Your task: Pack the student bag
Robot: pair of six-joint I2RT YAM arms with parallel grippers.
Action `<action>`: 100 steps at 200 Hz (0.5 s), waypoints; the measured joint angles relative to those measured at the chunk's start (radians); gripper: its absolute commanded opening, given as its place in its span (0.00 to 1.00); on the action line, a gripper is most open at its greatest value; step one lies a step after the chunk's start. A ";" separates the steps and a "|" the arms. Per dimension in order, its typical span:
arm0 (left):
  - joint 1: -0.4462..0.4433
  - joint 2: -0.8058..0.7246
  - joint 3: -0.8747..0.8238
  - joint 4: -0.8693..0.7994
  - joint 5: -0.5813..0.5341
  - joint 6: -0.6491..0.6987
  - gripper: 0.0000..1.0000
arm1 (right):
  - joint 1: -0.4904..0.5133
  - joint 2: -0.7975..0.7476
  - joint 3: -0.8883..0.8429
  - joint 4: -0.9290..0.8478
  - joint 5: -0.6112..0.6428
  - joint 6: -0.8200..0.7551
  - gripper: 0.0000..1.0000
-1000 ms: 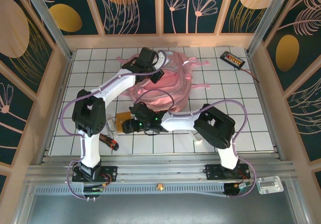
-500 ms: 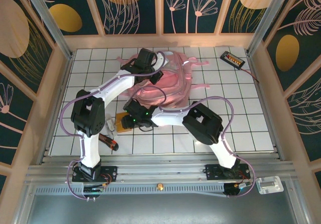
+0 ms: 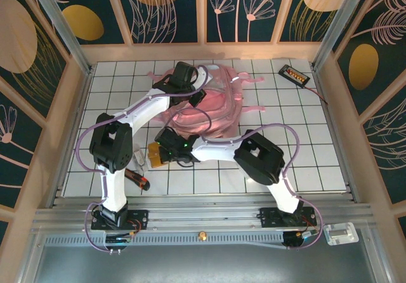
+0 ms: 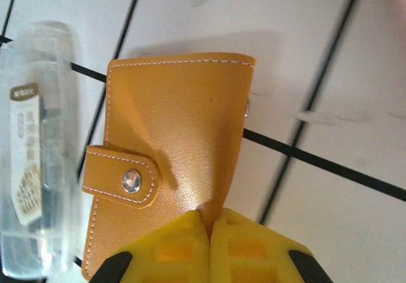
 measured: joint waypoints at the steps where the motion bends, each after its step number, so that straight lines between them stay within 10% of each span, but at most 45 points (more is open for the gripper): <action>1: 0.000 0.000 0.000 0.000 0.000 -0.001 0.00 | 0.000 -0.003 -0.003 -0.001 0.001 0.000 0.00; 100: 0.006 0.012 0.060 -0.045 0.010 -0.115 0.00 | -0.019 -0.642 -0.468 -0.071 0.055 0.069 0.00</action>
